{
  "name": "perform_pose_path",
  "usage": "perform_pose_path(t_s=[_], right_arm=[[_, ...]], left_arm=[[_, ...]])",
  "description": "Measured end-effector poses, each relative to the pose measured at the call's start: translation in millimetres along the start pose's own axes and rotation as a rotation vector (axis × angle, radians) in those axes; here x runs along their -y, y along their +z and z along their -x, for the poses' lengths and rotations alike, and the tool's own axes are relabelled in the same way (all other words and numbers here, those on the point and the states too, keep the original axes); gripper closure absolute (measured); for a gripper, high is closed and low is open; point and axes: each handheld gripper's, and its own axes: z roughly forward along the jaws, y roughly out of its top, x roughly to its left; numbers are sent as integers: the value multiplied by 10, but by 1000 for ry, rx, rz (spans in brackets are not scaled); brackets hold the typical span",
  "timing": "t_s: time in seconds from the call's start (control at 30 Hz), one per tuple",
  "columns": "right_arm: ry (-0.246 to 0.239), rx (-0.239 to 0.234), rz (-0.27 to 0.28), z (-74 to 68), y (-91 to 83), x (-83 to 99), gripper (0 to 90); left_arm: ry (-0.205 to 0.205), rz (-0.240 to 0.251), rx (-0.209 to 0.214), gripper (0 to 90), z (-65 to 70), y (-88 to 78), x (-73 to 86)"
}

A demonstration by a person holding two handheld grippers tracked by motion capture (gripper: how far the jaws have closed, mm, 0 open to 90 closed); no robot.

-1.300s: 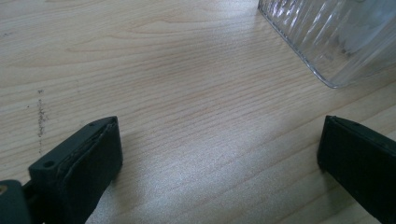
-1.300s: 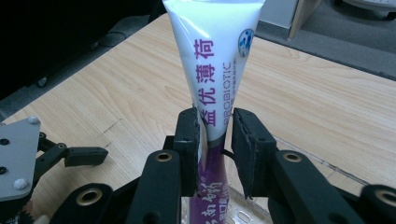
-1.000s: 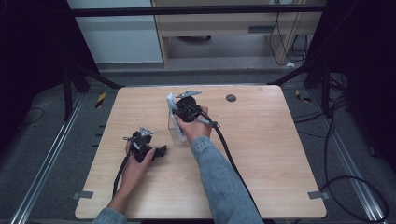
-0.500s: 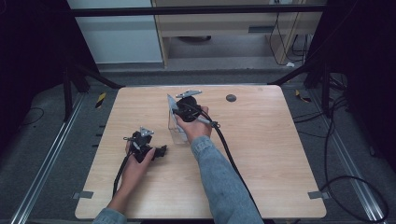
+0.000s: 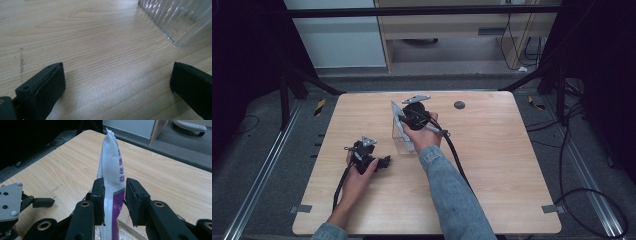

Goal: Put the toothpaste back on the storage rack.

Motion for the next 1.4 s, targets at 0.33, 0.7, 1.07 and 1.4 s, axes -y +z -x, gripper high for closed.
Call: perform_pose_path(t_s=[0.33,0.7,1.07,1.4], right_arm=[[5,29,0,57,-159,-6,603],[21,34,18,197,-334,-14,365],[-39,54,-52,326,-413,52,133],[-67,108,-63,494,-565,122,93]], left_arm=[[-1,1,0,0,1,1,0],[-2,1,1,0,0,5,-5],[-1,0,0,0,1,6,-5],[-4,0,-1,0,4,6,-5]])
